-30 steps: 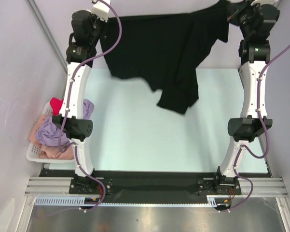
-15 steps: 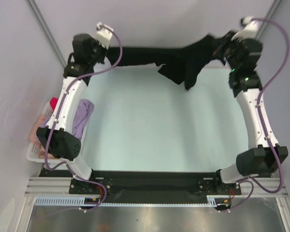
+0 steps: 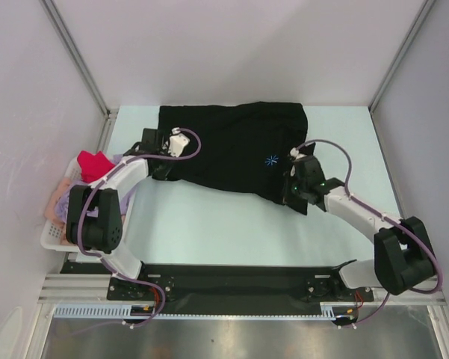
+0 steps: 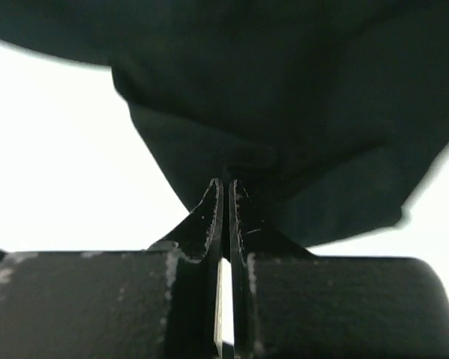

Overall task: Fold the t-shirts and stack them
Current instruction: Flatten the tshirt out

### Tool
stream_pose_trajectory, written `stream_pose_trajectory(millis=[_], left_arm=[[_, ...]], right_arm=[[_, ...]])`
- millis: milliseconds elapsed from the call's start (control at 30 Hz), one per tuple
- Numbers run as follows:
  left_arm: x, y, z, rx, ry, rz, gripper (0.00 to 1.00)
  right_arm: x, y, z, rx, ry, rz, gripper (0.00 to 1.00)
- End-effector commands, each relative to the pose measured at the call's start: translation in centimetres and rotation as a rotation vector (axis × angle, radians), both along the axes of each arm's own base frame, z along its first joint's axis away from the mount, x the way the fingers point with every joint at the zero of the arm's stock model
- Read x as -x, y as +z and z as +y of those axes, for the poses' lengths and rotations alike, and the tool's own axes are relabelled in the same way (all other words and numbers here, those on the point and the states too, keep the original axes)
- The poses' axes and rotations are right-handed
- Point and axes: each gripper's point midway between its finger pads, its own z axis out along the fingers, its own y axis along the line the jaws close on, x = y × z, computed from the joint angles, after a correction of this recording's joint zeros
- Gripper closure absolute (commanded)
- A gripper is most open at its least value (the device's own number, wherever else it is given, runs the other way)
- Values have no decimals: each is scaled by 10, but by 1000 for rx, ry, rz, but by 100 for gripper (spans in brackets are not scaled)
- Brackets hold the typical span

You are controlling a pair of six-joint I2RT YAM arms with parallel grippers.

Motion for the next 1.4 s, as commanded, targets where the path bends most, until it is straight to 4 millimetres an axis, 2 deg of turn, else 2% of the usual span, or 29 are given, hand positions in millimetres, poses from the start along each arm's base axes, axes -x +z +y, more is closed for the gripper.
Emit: stream_pose_trajectory(millis=[0, 33, 100, 133, 200, 233, 300, 333, 433, 467, 500, 600, 733, 767, 800, 867, 900, 967, 1000, 1033, 1067, 1167, 1200, 1300, 1333, 1367], left_arm=[[-17, 33, 11, 6, 33, -144, 100], [-17, 32, 11, 7, 33, -143, 100], [-15, 31, 11, 7, 33, -143, 100], [-15, 30, 10, 9, 33, -140, 100], [-15, 30, 10, 12, 30, -136, 100], [-14, 30, 9, 14, 25, -132, 100], [-13, 28, 7, 21, 17, -126, 100], [-12, 27, 6, 28, 12, -119, 100], [-8, 25, 3, 41, 2, -101, 100], [-6, 24, 3, 40, -1, -97, 100], [-4, 24, 2, 43, -4, -95, 100], [-1, 22, 1, 50, -6, -88, 100], [3, 23, 0, 65, -2, -86, 100], [5, 22, -2, 73, -5, -80, 100], [5, 21, -2, 78, -2, -79, 100], [8, 19, -2, 82, -1, -73, 100], [9, 17, -2, 82, 3, -71, 100], [10, 16, -1, 79, 5, -73, 100], [11, 16, -1, 82, 7, -73, 100], [11, 16, -1, 80, 5, -73, 100], [12, 16, -1, 77, 6, -71, 100], [18, 14, 1, 66, -8, -60, 100], [20, 14, 1, 58, -23, -61, 100], [33, 7, -3, 64, -70, -25, 100], [40, 1, -8, 83, -99, 1, 100], [45, -2, -11, 94, -116, 16, 100]], right_arm=[[31, -18, 28, -47, 55, 148, 100], [43, -18, 43, -60, 122, 177, 98], [57, -20, 55, -35, 227, 214, 87], [64, -8, 75, -63, 324, 213, 69], [73, 4, 81, -44, 420, 218, 44], [59, 18, 77, -13, 417, 155, 23], [37, 27, 57, 18, 334, 109, 15], [15, 34, 34, -6, 226, 92, 15], [-23, 36, -13, -19, -2, 60, 18], [-44, 37, -41, -2, -114, 26, 18], [-56, 35, -64, 55, -208, -2, 19], [-90, 29, -112, 89, -383, -57, 23], [-122, 7, -149, 50, -490, -47, 26], [-131, 8, -153, 15, -499, -51, 27], [-134, -13, -156, -4, -497, 7, 30], [-141, -27, -155, -17, -483, 34, 33], [-142, -39, -153, -20, -475, 62, 34], [-145, -48, -147, -48, -460, 78, 39], [-143, -53, -142, -76, -450, 89, 52], [-143, -56, -139, -95, -443, 92, 60], [-146, -54, -134, -126, -428, 72, 75], [-139, -55, -138, -159, -468, 78, 100], [-135, -55, -144, -159, -498, 83, 100], [-106, -52, -181, -180, -655, 95, 100], [-84, -50, -197, -195, -728, 97, 100], [-73, -49, -205, -200, -760, 98, 100]])
